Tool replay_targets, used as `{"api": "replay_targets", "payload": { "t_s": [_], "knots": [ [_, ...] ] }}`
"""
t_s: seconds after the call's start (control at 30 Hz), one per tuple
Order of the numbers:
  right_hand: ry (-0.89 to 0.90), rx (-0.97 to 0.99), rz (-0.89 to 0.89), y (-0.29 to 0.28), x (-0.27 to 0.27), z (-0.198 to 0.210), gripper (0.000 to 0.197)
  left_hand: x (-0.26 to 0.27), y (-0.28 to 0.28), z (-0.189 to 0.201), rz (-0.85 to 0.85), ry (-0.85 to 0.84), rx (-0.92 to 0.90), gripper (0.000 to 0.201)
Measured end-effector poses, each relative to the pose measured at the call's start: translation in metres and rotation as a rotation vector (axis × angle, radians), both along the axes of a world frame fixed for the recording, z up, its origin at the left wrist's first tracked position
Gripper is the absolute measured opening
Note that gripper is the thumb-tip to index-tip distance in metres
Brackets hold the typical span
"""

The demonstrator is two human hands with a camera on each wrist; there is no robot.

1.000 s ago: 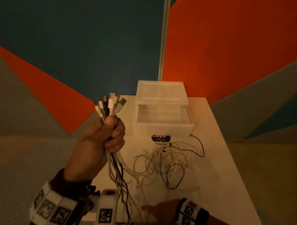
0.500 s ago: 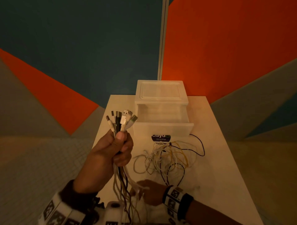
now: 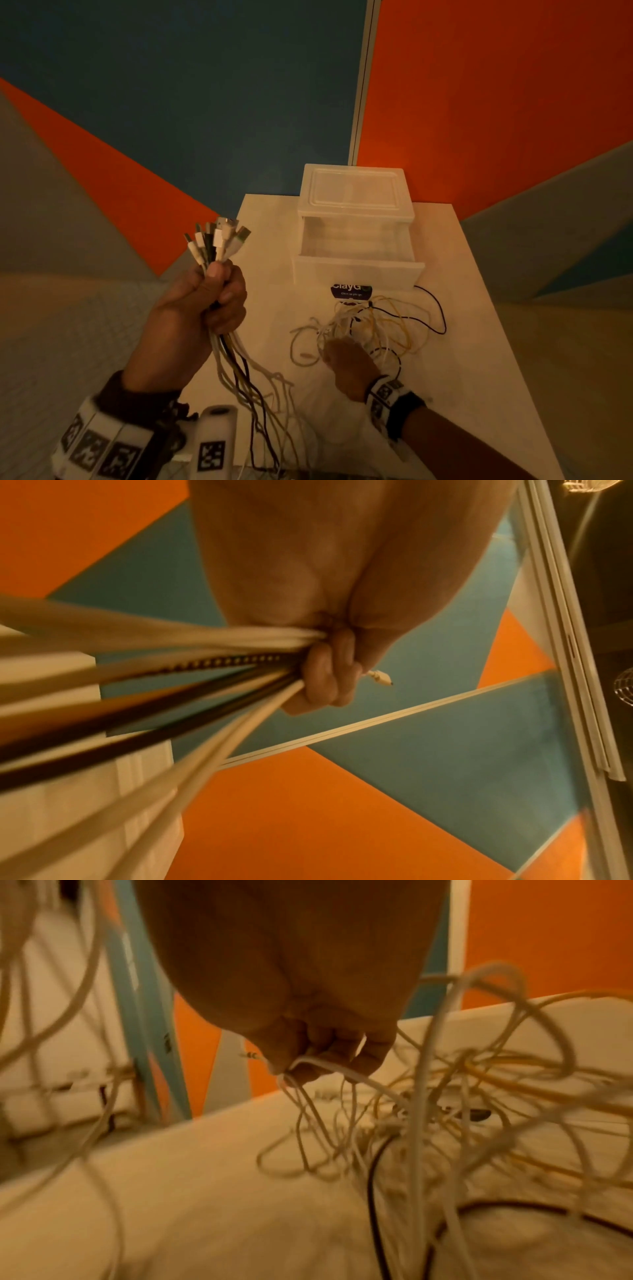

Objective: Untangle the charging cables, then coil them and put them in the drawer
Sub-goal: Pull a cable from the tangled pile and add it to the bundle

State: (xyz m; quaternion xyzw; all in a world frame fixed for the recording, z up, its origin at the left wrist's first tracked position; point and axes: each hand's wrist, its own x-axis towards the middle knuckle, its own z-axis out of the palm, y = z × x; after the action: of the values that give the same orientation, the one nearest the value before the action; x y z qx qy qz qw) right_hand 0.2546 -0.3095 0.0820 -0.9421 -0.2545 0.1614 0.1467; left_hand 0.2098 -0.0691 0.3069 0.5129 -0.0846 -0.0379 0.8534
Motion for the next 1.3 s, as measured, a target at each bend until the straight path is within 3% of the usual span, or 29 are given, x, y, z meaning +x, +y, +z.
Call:
{"api": "replay_targets", "payload": {
  "t_s": [0.13, 0.27, 0.37, 0.47, 0.63, 0.83, 0.93, 1.1, 1.2, 1.3],
  "knots": [
    [-0.107, 0.401, -0.255, -0.007, 0.023, 0.029, 0.021, 0.005, 0.013, 0.010, -0.020, -0.044, -0.119, 0.023],
    [-0.180, 0.732, -0.357, -0.009, 0.032, 0.075, 0.011, 0.017, 0.012, 0.014, -0.131, -0.080, -0.263, 0.015],
    [-0.093, 0.968, -0.379, -0.002, 0.029, 0.115, 0.010, 0.027, -0.009, 0.003, -0.091, -0.031, -0.160, 0.025],
    [-0.061, 1.130, -0.362, 0.005, 0.028, 0.146, 0.010, 0.034, -0.034, -0.011, 0.001, 0.050, -0.061, 0.020],
    [-0.018, 1.213, -0.373, 0.012, 0.024, 0.181, 0.006, 0.043, -0.062, -0.019, 0.102, 0.100, 0.065, 0.018],
    [-0.049, 1.262, -0.380, 0.030, 0.013, 0.192, 0.005, 0.042, -0.090, -0.019, 0.210, 0.120, 0.197, 0.016],
    [-0.115, 1.240, -0.416, 0.038, 0.007, 0.189, 0.003, 0.038, -0.097, -0.015, 0.241, 0.110, 0.318, 0.032],
    [-0.240, 1.165, -0.449, 0.042, 0.007, 0.187, 0.003, 0.038, -0.095, -0.016, 0.224, 0.160, 0.282, 0.040],
    [-0.142, 1.171, -0.399, 0.040, 0.008, 0.189, 0.007, 0.038, -0.095, -0.019, 0.274, 0.178, 0.240, 0.022],
    [0.041, 1.160, -0.251, 0.031, 0.010, 0.174, 0.005, 0.039, -0.088, -0.016, 0.340, 0.115, 0.214, 0.023]
  ]
}}
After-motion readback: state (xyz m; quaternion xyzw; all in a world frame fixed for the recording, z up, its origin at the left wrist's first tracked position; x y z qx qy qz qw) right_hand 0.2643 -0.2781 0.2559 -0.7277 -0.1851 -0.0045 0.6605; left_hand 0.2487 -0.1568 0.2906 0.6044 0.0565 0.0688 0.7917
